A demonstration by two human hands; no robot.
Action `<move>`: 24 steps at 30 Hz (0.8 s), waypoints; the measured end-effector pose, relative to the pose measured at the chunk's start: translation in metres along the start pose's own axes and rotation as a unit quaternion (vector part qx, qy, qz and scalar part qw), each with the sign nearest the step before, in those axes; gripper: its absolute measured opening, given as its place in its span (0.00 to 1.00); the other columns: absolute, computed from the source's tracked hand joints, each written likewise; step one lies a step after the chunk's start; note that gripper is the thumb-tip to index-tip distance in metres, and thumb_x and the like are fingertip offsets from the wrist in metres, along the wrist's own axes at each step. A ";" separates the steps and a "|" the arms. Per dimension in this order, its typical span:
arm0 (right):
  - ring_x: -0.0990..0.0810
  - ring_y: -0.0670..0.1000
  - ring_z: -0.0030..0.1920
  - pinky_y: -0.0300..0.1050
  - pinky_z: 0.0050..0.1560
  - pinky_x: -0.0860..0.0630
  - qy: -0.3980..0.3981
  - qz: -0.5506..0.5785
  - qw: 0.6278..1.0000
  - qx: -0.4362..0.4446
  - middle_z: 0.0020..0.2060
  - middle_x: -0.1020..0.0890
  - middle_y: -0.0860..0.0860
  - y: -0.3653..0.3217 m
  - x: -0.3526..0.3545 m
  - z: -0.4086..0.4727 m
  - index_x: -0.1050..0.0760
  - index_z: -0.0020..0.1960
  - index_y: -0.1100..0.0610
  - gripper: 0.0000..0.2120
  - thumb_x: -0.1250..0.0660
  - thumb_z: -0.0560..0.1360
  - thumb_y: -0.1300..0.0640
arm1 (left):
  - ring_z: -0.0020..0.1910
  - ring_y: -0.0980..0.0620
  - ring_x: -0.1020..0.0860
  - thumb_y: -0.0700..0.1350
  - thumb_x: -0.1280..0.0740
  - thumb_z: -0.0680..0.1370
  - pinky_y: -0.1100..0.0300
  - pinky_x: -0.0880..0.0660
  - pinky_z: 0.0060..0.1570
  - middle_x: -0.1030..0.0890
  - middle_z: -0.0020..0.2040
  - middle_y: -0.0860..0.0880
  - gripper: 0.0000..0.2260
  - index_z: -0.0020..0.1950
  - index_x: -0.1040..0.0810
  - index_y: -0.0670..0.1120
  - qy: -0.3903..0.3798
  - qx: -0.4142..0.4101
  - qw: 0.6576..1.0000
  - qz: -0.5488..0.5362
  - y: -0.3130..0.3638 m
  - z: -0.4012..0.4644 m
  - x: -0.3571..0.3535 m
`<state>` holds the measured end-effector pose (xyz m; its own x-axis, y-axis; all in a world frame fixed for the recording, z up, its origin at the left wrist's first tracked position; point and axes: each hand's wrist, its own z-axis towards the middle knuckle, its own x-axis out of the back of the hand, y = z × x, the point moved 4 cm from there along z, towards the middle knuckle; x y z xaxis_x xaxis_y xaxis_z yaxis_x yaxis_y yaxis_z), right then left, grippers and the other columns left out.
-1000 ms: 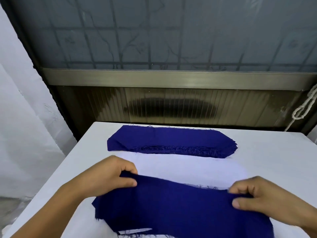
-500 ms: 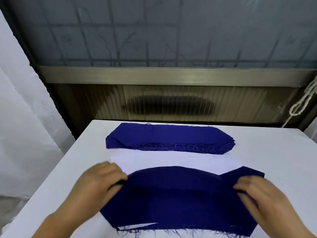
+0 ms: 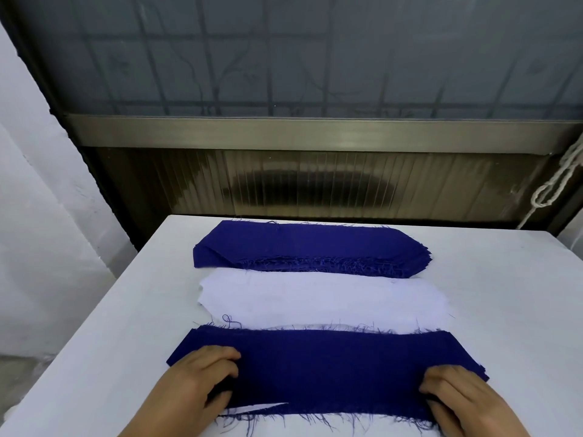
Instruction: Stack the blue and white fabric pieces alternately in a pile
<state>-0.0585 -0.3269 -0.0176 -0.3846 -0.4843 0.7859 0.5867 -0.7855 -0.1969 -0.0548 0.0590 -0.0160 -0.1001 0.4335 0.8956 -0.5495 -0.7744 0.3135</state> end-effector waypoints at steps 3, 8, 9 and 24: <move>0.25 0.39 0.47 0.35 0.49 0.29 -0.017 0.009 1.000 -0.005 0.41 0.19 0.44 0.001 0.002 0.001 0.18 0.39 0.52 0.23 0.47 0.81 0.46 | 0.50 0.63 0.22 0.48 0.27 0.64 0.68 0.26 0.49 0.20 0.53 0.61 0.06 0.40 0.18 0.54 0.015 0.002 1.000 0.003 0.000 0.000 0.003; 0.26 0.37 0.44 0.32 0.46 0.29 -0.053 0.019 0.998 -0.033 0.41 0.20 0.40 -0.003 0.006 0.015 0.18 0.39 0.48 0.21 0.42 0.77 0.36 | 0.51 0.64 0.22 0.56 0.33 0.68 0.67 0.25 0.49 0.20 0.53 0.62 0.08 0.40 0.19 0.55 0.005 0.008 1.000 0.012 -0.003 0.001 0.004; 0.25 0.37 0.44 0.32 0.46 0.29 -0.059 0.023 0.997 -0.034 0.41 0.20 0.40 -0.006 0.005 0.019 0.18 0.40 0.48 0.18 0.40 0.75 0.38 | 0.51 0.64 0.23 0.57 0.33 0.67 0.67 0.25 0.49 0.21 0.54 0.62 0.09 0.41 0.19 0.56 0.000 0.006 1.000 0.016 -0.003 0.003 0.003; 0.27 0.41 0.38 0.35 0.38 0.30 -0.115 -0.002 0.985 -0.125 0.37 0.21 0.43 0.014 -0.010 0.035 0.20 0.38 0.52 0.14 0.18 0.60 0.64 | 0.54 0.70 0.26 0.65 0.36 0.74 0.75 0.30 0.49 0.23 0.56 0.67 0.13 0.37 0.22 0.58 -0.018 0.025 0.999 -0.033 -0.026 -0.004 0.017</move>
<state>-0.0214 -0.3201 -0.0079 -0.1976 -0.4039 0.8932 0.3812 -0.8711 -0.3095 -0.0458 0.0883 -0.0102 -0.0352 0.4683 0.8829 -0.5119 -0.7672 0.3865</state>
